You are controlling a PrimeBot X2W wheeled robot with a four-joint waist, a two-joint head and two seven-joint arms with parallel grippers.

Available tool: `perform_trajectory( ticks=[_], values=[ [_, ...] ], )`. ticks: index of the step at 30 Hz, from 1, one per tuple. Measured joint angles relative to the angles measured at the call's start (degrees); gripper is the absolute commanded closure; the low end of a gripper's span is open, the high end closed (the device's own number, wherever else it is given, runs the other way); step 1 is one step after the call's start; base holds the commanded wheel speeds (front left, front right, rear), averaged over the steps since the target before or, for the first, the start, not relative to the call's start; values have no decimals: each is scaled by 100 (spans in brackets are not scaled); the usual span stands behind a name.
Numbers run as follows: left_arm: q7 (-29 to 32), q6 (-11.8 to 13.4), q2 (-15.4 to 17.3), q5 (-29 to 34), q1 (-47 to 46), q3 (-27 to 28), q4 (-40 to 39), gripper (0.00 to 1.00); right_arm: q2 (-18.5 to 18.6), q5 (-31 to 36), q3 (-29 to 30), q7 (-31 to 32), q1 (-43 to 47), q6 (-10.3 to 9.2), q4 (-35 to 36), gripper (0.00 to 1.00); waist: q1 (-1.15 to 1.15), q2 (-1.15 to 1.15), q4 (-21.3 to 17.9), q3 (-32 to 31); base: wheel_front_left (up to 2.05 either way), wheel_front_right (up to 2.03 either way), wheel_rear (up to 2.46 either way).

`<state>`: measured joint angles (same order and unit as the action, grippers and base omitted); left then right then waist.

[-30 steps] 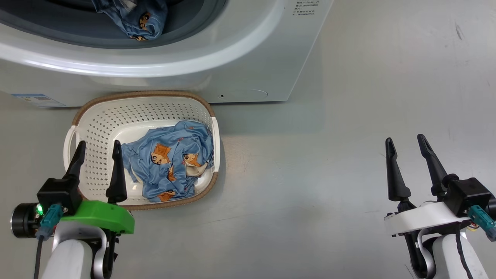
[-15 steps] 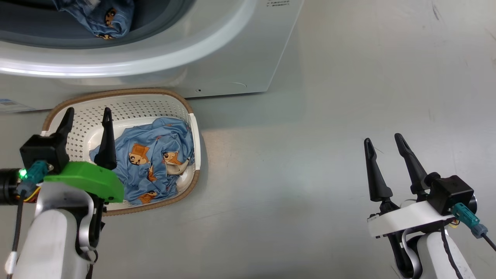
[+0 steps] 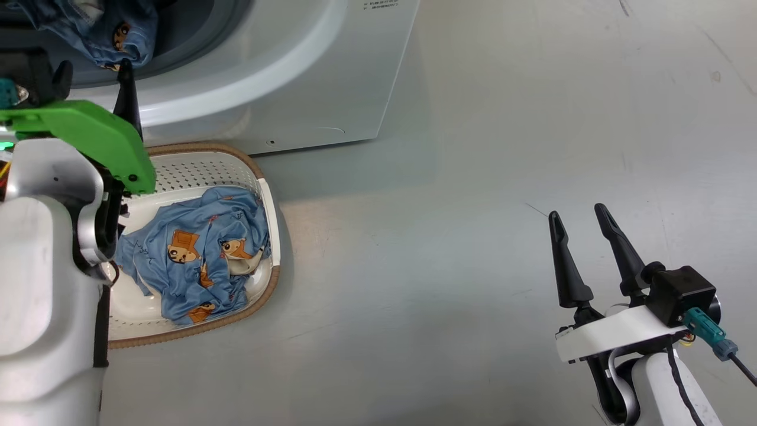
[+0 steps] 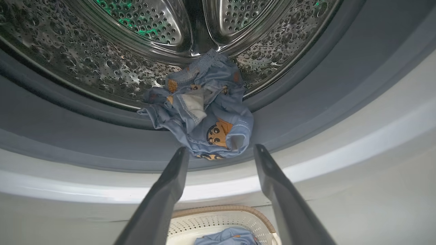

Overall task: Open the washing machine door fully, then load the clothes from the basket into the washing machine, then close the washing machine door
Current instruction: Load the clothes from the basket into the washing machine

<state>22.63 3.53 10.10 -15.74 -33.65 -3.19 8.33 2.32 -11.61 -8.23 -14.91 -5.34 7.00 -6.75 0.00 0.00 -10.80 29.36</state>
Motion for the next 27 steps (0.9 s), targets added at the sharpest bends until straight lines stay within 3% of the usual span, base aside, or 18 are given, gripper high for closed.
perform_trajectory(
  ticks=[11, 20, 27],
  values=[
    [906, 21, -79, -78, -866, -131, 1105, 0, -1, 2, -29, 0, 29, 1, -68, 0, 0, 0, -96, -126, 0, 0, 0],
    [1014, 53, -181, -119, -1537, -124, 1504, 0, -1, 20, -113, 0, 120, 1, -97, 0, 0, 0, -237, -150, 0, 0, 0],
    [1066, 53, -33, 69, -1780, -223, 1885, 0, -4, 20, -99, 0, 172, 1, -73, 0, 0, 0, -346, -58, 0, 0, 0]
  ],
)
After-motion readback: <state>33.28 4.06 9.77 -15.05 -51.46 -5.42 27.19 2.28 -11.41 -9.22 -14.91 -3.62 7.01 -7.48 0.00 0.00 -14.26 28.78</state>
